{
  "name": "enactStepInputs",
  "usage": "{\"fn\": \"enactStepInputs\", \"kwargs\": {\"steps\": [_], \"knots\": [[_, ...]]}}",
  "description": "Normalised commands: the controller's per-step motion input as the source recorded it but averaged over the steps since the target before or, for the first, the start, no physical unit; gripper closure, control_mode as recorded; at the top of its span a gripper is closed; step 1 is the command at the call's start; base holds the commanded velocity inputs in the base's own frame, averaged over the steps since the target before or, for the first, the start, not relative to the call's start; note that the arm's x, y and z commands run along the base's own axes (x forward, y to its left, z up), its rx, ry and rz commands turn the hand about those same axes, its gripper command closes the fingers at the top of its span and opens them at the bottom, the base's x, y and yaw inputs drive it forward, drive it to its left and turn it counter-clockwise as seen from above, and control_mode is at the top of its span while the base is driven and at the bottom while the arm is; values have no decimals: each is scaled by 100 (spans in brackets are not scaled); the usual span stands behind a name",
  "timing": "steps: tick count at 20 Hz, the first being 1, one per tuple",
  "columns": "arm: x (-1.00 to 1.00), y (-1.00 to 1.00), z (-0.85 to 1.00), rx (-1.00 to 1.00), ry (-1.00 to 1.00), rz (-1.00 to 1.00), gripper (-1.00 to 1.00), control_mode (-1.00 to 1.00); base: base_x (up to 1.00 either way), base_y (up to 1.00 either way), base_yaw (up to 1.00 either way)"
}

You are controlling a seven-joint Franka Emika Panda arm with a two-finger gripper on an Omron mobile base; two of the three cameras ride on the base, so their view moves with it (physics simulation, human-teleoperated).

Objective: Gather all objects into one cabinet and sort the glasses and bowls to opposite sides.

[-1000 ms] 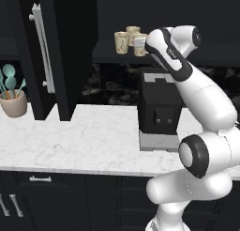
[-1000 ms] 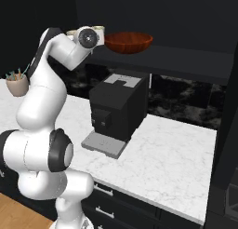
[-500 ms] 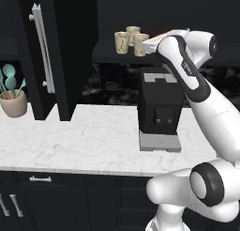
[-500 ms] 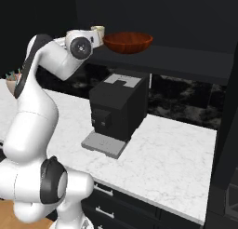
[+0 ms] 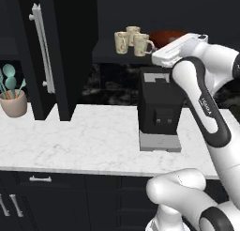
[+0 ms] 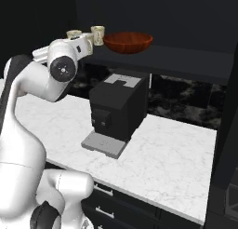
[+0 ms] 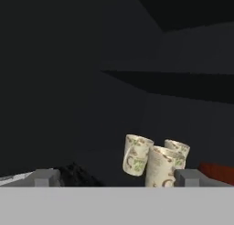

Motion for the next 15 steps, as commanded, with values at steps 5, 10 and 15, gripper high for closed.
{"fn": "enactStepInputs", "kwargs": {"steps": [5, 10, 15], "knots": [[-100, 0, 20, -4, -14, 0, -100, -100, 0, 0, 0], [-100, 0, 23, -5, -15, 0, -100, -100, 0, 0, 0], [-100, 0, 21, -5, -15, 0, -100, -100, 0, 0, 0]]}}
